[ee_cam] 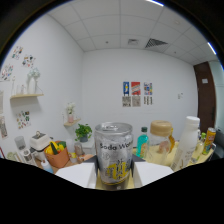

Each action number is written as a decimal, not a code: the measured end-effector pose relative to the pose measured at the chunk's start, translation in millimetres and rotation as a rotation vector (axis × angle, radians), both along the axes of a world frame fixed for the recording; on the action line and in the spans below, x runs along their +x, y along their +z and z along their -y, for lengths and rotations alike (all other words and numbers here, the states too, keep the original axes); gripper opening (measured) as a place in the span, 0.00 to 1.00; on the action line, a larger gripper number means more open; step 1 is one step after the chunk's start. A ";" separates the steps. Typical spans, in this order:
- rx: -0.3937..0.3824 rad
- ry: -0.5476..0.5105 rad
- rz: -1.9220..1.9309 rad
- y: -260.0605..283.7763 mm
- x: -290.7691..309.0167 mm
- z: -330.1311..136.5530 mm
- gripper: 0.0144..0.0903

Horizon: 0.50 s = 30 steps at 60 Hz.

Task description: Make me a cup of Mojito.

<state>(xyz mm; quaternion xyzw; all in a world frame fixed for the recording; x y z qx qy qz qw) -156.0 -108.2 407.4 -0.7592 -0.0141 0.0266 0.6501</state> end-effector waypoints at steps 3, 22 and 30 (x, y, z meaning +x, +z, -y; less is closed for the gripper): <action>0.004 0.000 0.004 1.8 2.1 9.1 0.48; 0.011 -0.020 -0.028 -17.5 37.4 95.3 0.48; -0.037 -0.045 -0.054 -66.5 64.1 117.5 0.48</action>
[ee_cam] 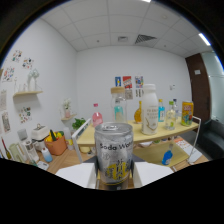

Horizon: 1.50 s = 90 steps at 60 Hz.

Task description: Make me a cup of Mojito.

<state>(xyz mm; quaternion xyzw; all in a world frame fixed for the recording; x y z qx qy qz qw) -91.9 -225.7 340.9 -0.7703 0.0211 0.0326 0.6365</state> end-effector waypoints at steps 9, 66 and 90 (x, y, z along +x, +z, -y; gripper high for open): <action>-0.061 -0.018 -0.066 -62.7 25.5 7.8 0.48; -0.166 -0.017 -1.781 -112.0 58.6 -14.2 0.48; -0.115 -0.041 -2.101 -100.6 75.5 -18.9 0.48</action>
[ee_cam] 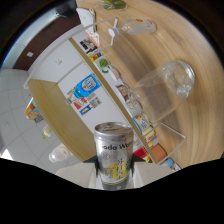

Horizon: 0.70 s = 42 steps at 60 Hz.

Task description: Make me a cup of Mojito.

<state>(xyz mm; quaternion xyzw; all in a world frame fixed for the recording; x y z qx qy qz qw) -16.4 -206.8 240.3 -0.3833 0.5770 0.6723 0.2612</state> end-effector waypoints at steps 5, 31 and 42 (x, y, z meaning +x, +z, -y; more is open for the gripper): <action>-0.004 0.001 0.060 0.1 1.1 1.0 0.48; 0.149 -0.055 1.450 54.3 0.1 -3.7 0.48; 0.213 -0.028 1.876 15.6 -29.8 -9.3 0.48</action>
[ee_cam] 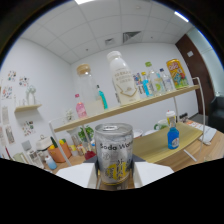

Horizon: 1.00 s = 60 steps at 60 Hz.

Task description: Make me a cup of Mojito.

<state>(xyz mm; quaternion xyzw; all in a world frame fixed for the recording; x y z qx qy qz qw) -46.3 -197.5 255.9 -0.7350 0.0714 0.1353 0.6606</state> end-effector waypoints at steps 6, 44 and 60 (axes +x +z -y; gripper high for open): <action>-0.036 0.032 0.099 -40.7 -18.1 -4.9 0.48; -0.215 0.042 0.220 -182.5 -53.8 -11.4 0.49; -0.231 0.018 0.252 -179.9 -55.9 -0.8 0.61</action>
